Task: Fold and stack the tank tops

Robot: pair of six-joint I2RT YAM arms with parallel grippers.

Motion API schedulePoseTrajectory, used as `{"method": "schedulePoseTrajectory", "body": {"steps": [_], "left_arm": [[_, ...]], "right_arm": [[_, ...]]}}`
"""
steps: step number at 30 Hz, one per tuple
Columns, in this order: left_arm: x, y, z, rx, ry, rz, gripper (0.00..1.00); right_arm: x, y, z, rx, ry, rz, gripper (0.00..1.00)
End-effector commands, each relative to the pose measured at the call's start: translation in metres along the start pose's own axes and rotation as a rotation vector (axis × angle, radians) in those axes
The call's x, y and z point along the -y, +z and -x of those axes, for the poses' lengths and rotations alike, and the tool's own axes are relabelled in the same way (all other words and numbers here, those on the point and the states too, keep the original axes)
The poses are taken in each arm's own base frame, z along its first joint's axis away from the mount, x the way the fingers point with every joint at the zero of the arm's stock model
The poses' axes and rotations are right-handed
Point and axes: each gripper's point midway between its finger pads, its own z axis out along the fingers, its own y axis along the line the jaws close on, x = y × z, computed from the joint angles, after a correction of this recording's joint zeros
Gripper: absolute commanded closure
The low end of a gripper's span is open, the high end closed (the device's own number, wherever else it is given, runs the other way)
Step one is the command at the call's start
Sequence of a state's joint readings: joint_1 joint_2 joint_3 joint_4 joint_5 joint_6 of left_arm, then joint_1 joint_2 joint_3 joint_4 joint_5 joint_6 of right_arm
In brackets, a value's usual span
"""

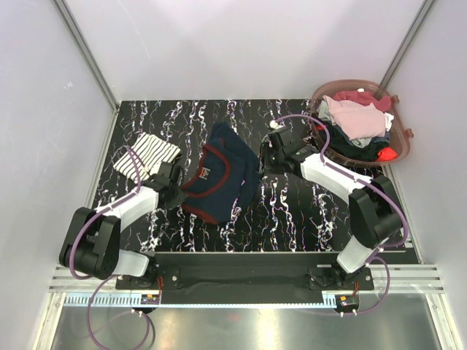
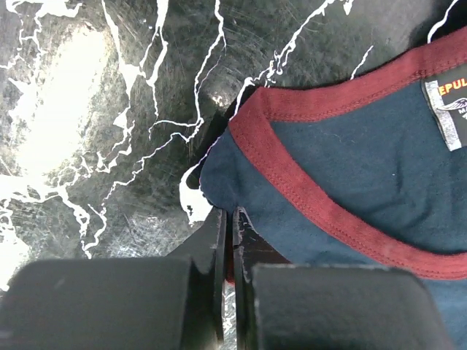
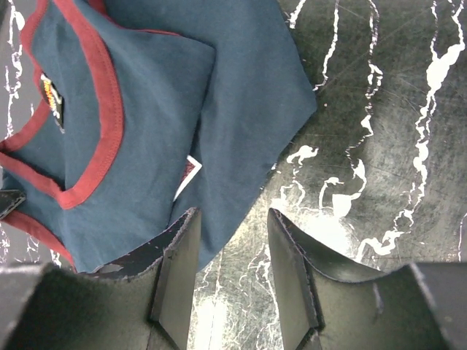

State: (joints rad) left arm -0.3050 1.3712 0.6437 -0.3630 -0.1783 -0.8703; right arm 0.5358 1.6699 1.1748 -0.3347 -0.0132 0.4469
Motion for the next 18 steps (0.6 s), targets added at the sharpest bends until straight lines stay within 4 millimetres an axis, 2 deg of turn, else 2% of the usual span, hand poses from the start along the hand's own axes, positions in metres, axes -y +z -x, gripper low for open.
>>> {"method": "schedulePoseTrajectory", "body": {"steps": [1, 2, 3, 4, 6, 7, 8, 9, 10, 11, 12, 14, 15, 17, 18], "left_arm": [[0.006, -0.013, 0.016, 0.067, -0.008, -0.037, 1.00], [0.012, -0.029, 0.033, 0.138, -0.020, -0.062, 1.00], [0.016, -0.039, 0.042, 0.166, -0.023, -0.077, 1.00], [0.034, -0.064, 0.065, 0.234, -0.038, -0.148, 1.00], [0.052, -0.092, 0.086, 0.292, -0.055, -0.216, 1.00], [0.073, -0.122, 0.109, 0.350, -0.074, -0.298, 1.00], [0.085, -0.140, 0.119, 0.376, -0.081, -0.345, 1.00], [0.105, -0.174, 0.142, 0.437, -0.099, -0.422, 1.00], [0.115, -0.191, 0.151, 0.471, -0.093, -0.451, 1.00], [0.125, -0.209, 0.162, 0.505, -0.097, -0.482, 1.00], [0.139, -0.243, 0.182, 0.562, -0.105, -0.530, 1.00], [0.148, -0.277, 0.204, 0.626, -0.125, -0.558, 1.00], [0.157, -0.312, 0.223, 0.684, -0.142, -0.607, 1.00], [0.164, -0.347, 0.243, 0.765, -0.137, -0.643, 1.00], [0.170, -0.382, 0.260, 0.829, -0.140, -0.685, 1.00]], "right_arm": [[0.006, 0.004, 0.008, 0.033, 0.031, 0.008, 0.51], [0.009, 0.004, 0.007, 0.036, 0.041, 0.003, 0.51], [0.009, 0.003, 0.010, 0.052, 0.044, 0.006, 0.51], [0.011, 0.003, 0.009, 0.056, 0.054, 0.004, 0.51], [0.006, 0.000, 0.014, 0.084, 0.057, 0.030, 0.51], [0.005, -0.001, 0.010, 0.078, 0.061, 0.048, 0.50], [0.001, -0.002, 0.012, 0.091, 0.060, 0.070, 0.49], [-0.002, -0.005, 0.013, 0.093, 0.058, 0.083, 0.42], [-0.005, -0.005, 0.012, 0.089, 0.054, 0.102, 0.36], [-0.008, -0.006, 0.013, 0.091, 0.050, 0.118, 0.34], [-0.013, -0.007, 0.015, 0.087, 0.050, 0.139, 0.34], [-0.018, -0.005, 0.015, 0.074, 0.050, 0.162, 0.34], [-0.024, -0.002, 0.015, 0.057, 0.054, 0.188, 0.33], [-0.031, -0.001, 0.015, 0.042, 0.049, 0.223, 0.27], [-0.037, 0.001, 0.012, 0.021, 0.046, 0.258, 0.25]]}}
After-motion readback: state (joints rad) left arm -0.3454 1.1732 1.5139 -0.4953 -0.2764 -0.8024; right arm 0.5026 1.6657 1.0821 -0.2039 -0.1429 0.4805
